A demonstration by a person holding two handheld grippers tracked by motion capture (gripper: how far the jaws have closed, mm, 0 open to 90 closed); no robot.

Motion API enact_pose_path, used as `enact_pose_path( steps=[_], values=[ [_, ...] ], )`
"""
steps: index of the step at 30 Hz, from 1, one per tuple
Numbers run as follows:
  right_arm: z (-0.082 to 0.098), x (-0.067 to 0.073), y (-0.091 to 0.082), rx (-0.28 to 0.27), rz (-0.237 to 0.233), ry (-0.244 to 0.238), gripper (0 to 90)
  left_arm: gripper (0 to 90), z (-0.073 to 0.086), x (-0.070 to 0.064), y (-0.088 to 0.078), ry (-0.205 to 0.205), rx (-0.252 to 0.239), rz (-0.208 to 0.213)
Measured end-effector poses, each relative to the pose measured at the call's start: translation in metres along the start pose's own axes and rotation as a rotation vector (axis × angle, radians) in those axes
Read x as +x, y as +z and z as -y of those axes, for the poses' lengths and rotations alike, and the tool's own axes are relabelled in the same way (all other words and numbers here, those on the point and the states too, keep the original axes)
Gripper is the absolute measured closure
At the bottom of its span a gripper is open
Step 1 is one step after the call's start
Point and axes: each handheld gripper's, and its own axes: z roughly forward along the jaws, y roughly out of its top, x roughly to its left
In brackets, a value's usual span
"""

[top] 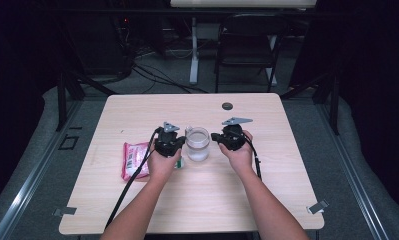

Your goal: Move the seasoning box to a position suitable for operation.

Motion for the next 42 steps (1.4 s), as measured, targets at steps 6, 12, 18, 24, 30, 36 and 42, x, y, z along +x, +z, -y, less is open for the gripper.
enact_pose_path(
  steps=[6, 12, 18, 24, 30, 36, 42],
  values=[
    [-0.0009, 0.0019, 0.002, -0.002, 0.0, -0.009, 89.5, 90.0, -0.0013, 0.0012, 0.0031, -0.028, 0.0, 0.001],
    [-0.0027, 0.0074, 0.0038, -0.001, 0.007, -0.033, 90.0, 90.0, -0.0022, -0.0003, 0.0035, -0.006, 0.006, -0.017],
    [-0.0026, 0.007, 0.0044, -0.004, 0.007, -0.025, 90.0, 90.0, -0.0022, 0.0015, 0.0036, -0.013, 0.006, -0.002],
    [-0.0025, 0.0069, 0.0049, -0.007, 0.005, -0.017, 90.0, 90.0, -0.0019, 0.0006, 0.0045, -0.016, 0.002, -0.009],
    [-0.0028, 0.0075, 0.0048, -0.001, 0.012, -0.025, 90.0, 90.0, -0.0025, 0.0023, 0.0047, -0.038, 0.007, 0.006],
    [-0.0026, 0.0082, 0.0043, -0.002, 0.012, -0.031, 90.0, 90.0, -0.0023, 0.0029, 0.0043, -0.034, 0.01, 0.014],
    [-0.0024, 0.0101, 0.0029, 0.008, 0.018, -0.041, 90.0, 90.0, -0.0019, 0.0032, 0.0029, -0.015, 0.016, 0.027]
  ],
)
